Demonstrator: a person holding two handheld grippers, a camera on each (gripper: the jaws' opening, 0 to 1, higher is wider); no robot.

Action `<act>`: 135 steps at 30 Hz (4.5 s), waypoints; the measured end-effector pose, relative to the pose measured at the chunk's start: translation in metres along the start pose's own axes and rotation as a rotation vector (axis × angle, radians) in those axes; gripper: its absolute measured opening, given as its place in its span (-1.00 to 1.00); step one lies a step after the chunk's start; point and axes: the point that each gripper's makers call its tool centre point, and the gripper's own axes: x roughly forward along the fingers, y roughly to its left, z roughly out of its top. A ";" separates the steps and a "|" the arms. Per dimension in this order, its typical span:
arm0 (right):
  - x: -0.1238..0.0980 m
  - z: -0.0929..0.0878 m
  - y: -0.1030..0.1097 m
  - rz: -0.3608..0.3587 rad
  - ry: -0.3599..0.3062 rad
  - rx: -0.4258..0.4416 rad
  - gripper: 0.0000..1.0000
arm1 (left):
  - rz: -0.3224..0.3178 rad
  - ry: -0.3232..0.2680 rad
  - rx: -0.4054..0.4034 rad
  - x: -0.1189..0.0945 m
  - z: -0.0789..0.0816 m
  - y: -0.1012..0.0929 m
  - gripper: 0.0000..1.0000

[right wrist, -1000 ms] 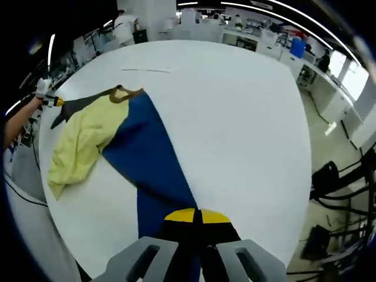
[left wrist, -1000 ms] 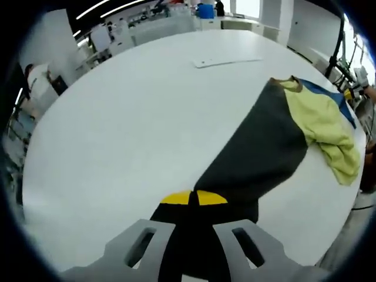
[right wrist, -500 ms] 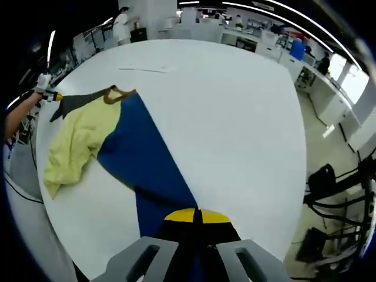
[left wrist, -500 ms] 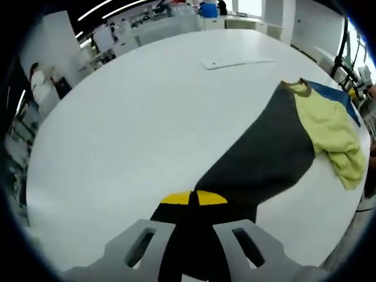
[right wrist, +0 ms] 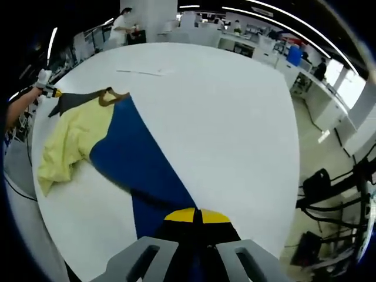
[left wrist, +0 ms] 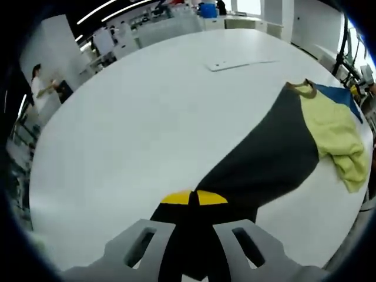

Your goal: Fold the garment on the visible template until the final outline fits inside the template.

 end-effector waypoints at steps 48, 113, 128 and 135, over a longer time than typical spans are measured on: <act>-0.025 -0.002 0.063 0.077 -0.293 0.073 -0.36 | -0.132 -0.294 -0.039 -0.046 0.002 -0.078 0.19; -0.030 -0.027 0.162 0.264 -0.351 0.001 -0.35 | -0.385 -0.343 0.018 -0.074 -0.025 -0.223 0.16; -0.030 -0.027 0.188 0.317 -0.361 -0.023 -0.37 | -0.427 -0.346 0.036 -0.080 -0.033 -0.247 0.16; -0.028 -0.030 0.208 0.358 -0.359 -0.045 -0.39 | -0.443 -0.341 0.050 -0.083 -0.038 -0.257 0.16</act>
